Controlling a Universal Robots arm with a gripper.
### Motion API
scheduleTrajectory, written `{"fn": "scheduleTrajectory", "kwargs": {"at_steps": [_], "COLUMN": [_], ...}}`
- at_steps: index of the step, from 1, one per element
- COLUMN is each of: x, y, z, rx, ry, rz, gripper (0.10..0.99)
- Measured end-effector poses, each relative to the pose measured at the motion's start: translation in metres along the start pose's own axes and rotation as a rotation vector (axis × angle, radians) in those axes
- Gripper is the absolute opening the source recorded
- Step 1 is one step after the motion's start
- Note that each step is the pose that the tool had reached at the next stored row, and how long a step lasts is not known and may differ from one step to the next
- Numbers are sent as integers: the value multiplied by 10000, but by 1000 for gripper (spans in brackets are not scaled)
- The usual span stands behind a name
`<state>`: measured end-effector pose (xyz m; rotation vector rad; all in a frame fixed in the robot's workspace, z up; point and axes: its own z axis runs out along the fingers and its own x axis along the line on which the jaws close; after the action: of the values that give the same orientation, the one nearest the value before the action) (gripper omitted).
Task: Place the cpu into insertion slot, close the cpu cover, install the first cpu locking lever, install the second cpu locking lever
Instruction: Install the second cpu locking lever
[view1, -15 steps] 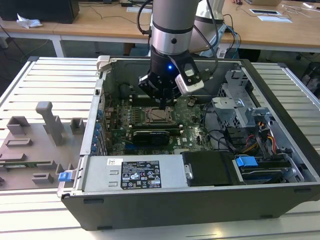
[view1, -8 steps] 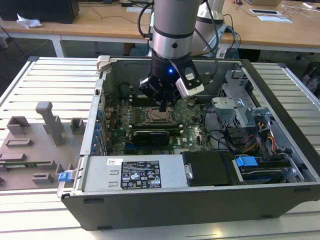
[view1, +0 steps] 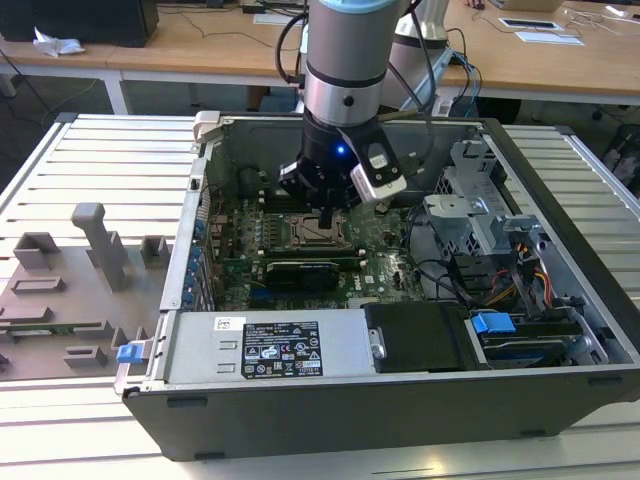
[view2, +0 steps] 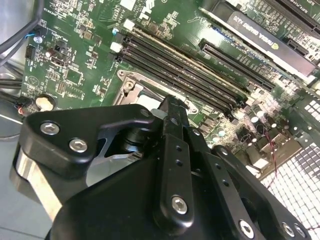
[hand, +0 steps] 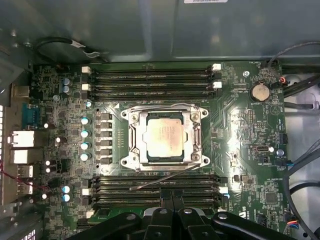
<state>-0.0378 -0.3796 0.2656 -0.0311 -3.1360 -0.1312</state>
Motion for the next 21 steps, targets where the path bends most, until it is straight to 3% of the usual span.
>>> {"fn": "scheduleTrajectory", "kwargs": {"at_steps": [19, 20, 21], "x": [-1, -2, 2], "y": [-22, -24, -24], "z": [221, 240, 252], "rx": [-3, -109, -426], "ry": [1, 4, 10], "rz": [0, -3, -1], "gripper": [106, 106, 106]}}
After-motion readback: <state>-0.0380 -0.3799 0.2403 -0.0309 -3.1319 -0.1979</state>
